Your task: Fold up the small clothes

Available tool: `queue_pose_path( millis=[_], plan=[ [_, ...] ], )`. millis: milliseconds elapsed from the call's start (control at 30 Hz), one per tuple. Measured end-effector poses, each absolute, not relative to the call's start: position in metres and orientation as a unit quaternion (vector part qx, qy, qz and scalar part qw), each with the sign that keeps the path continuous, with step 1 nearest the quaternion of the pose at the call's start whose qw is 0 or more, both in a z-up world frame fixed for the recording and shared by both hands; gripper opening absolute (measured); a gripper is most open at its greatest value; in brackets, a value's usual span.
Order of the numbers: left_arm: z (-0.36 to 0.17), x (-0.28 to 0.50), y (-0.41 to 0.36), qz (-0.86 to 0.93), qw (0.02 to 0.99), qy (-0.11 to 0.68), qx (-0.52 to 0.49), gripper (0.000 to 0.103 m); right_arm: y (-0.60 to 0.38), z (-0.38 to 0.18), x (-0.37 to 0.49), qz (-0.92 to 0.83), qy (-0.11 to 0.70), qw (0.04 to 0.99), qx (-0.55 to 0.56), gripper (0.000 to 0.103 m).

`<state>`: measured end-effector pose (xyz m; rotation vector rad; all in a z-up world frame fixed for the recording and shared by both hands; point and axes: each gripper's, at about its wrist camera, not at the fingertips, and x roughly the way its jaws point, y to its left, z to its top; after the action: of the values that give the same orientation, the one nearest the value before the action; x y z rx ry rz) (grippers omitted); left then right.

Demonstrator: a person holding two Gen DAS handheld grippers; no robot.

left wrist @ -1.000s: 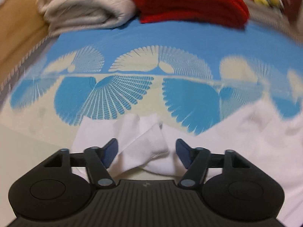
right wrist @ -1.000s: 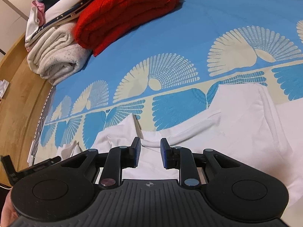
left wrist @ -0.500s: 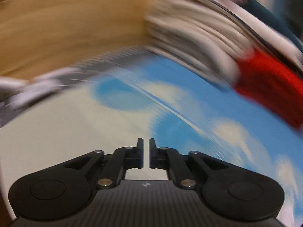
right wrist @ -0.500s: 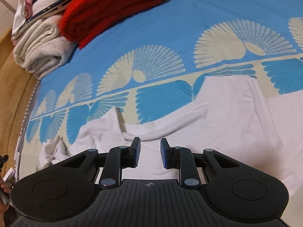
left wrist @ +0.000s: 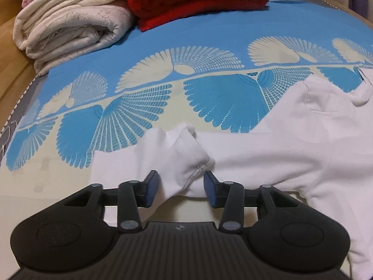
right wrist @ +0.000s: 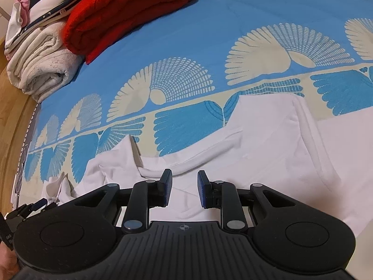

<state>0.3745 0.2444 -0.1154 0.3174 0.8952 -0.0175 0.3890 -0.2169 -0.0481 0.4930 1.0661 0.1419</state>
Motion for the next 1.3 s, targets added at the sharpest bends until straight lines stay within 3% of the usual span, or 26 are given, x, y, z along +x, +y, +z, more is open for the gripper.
queue_pose_path(
  millis=[33,167,233,333,367,433,467,500,633,800,933,1033,1100,1133,1233,1300],
  plan=[
    [-0.113,0.378,0.248,0.000,0.891,0.428,0.152,0.001,-0.216,-0.049,0.390,0.066,0.504,0.830,0.232,0.025],
    [-0.065,0.376,0.297,0.120,0.921,0.364,0.065,0.002,-0.212,-0.052,0.391,0.066,0.508,0.828,0.230,0.025],
    [-0.030,0.358,0.348,0.225,0.930,0.291,-0.020,0.002,-0.211,-0.053,0.391,0.067,0.509,0.827,0.228,0.025],
    [-0.002,0.318,0.424,0.402,0.877,0.226,-0.135,0.003,-0.213,-0.052,0.392,0.063,0.507,0.829,0.227,0.025],
    [0.000,0.307,0.441,0.443,0.855,0.221,-0.157,0.005,-0.214,-0.052,0.392,0.061,0.506,0.830,0.227,0.025],
    [-0.003,0.291,0.464,0.502,0.817,0.220,-0.178,0.020,-0.217,-0.052,0.391,0.055,0.506,0.831,0.226,0.025],
    [-0.004,0.289,0.467,0.517,0.806,0.223,-0.181,0.036,-0.220,-0.052,0.391,0.050,0.506,0.831,0.227,0.025],
    [-0.006,0.289,0.467,0.523,0.800,0.229,-0.182,0.040,-0.222,-0.052,0.391,0.046,0.505,0.832,0.227,0.025],
    [-0.006,0.322,0.425,0.447,0.844,0.250,-0.161,0.040,-0.233,-0.052,0.394,0.024,0.498,0.835,0.232,0.025],
    [-0.019,0.381,0.327,0.216,0.921,0.298,-0.124,0.040,-0.265,-0.048,0.398,-0.019,0.473,0.847,0.242,0.025],
    [-0.051,0.415,0.238,0.028,0.929,0.359,-0.085,0.041,-0.298,-0.049,0.399,-0.063,0.445,0.857,0.250,0.025],
    [-0.078,0.430,0.180,-0.060,0.919,0.388,-0.041,0.061,-0.308,-0.058,0.404,-0.073,0.434,0.868,0.232,0.031],
    [-0.100,0.433,0.148,-0.087,0.909,0.407,-0.001,0.072,-0.309,-0.071,0.412,-0.069,0.436,0.875,0.198,0.051],
    [-0.109,0.434,0.138,-0.096,0.907,0.410,0.010,0.073,-0.309,-0.080,0.417,-0.067,0.443,0.877,0.176,0.054],
    [-0.136,0.446,0.117,-0.090,0.897,0.431,0.030,0.077,-0.307,-0.111,0.432,-0.069,0.480,0.865,0.128,0.057],
    [-0.145,0.457,0.116,-0.092,0.897,0.432,0.031,0.077,-0.303,-0.123,0.435,-0.067,0.478,0.869,0.106,0.052]
  ],
)
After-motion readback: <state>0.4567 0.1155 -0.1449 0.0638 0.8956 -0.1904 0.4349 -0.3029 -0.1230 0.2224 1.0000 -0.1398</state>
